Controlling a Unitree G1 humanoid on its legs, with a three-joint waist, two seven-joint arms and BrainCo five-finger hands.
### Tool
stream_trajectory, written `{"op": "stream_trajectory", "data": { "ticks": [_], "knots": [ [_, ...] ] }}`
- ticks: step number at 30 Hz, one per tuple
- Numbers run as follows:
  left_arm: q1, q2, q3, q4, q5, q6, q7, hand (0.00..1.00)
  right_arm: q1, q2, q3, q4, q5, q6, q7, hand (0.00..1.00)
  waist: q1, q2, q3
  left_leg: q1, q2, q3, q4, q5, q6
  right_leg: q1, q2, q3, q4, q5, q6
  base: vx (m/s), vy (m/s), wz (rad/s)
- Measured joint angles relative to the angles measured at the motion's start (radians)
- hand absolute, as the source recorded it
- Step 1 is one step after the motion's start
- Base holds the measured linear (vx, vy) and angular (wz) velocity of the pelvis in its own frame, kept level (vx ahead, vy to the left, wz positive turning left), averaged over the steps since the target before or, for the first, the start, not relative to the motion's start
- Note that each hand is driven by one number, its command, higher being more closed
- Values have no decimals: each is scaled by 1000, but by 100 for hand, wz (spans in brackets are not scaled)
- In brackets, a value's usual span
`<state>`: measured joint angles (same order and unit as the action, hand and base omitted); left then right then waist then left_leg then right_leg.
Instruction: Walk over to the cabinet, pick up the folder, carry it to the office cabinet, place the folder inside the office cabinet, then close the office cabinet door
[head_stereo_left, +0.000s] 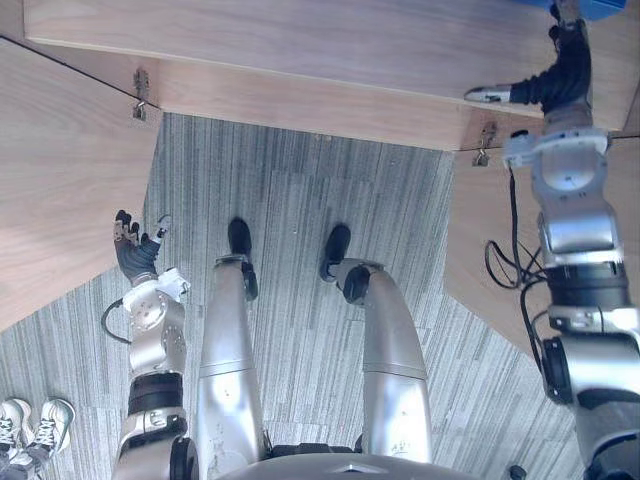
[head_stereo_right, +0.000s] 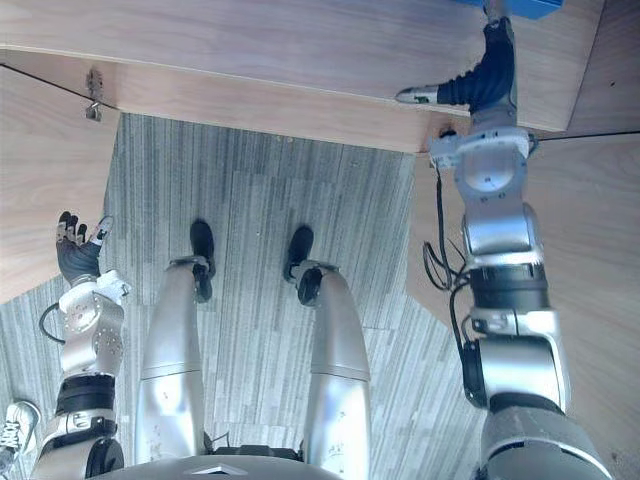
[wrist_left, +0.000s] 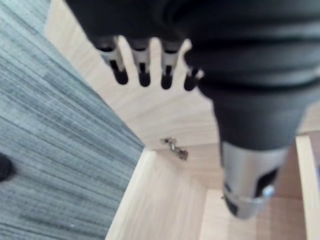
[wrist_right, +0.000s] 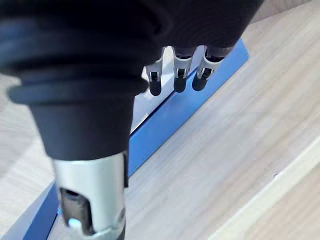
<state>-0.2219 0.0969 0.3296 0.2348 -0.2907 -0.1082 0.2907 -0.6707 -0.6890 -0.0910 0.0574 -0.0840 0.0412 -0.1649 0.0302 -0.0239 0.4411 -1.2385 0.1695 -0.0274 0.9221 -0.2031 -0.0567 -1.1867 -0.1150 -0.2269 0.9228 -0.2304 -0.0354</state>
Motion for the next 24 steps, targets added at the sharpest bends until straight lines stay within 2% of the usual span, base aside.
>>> {"op": "stream_trajectory", "data": {
  "ticks": [6, 7, 10, 16, 24],
  "knots": [
    [19, 0, -2, -30, 2, 0, -13, 0, 125, 5, -65, -100, 0, -22, 14, 0, 7, -5, 1, 2, 0, 0, 1, 0, 0, 2, 0, 0, 2, -3, 5, 0, 0, 0],
    [19, 0, -3, -30, 9, 0, -13, 0, 143, 16, -78, -123, -1, -25, 12, 100, 9, -5, 1, 3, 0, 0, 1, 0, 0, 2, 0, 0, 2, -3, 6, 0, 0, 0],
    [19, 0, -8, -31, 26, 0, -13, 0, 154, 36, -81, -132, -21, -27, 7, 100, 11, -5, 1, 4, 0, 1, 1, 0, 0, 2, -1, 1, 4, -4, 6, 0, 0, 0],
    [18, -1, -17, -32, 40, 0, -8, 0, 143, 153, -76, -132, -96, -27, -54, 100, 18, -6, 2, 6, 0, 2, 2, 0, 0, 2, -1, 4, 10, -6, 8, 0, 0, 0],
    [-20, -4, -26, -24, 40, -1, 25, 0, -19, 254, -5, -74, -159, -30, -151, 100, 23, -16, 7, 8, -1, 4, 3, 0, 0, -1, -2, 8, 19, -7, 8, 0, 0, 0]
  ]
}}
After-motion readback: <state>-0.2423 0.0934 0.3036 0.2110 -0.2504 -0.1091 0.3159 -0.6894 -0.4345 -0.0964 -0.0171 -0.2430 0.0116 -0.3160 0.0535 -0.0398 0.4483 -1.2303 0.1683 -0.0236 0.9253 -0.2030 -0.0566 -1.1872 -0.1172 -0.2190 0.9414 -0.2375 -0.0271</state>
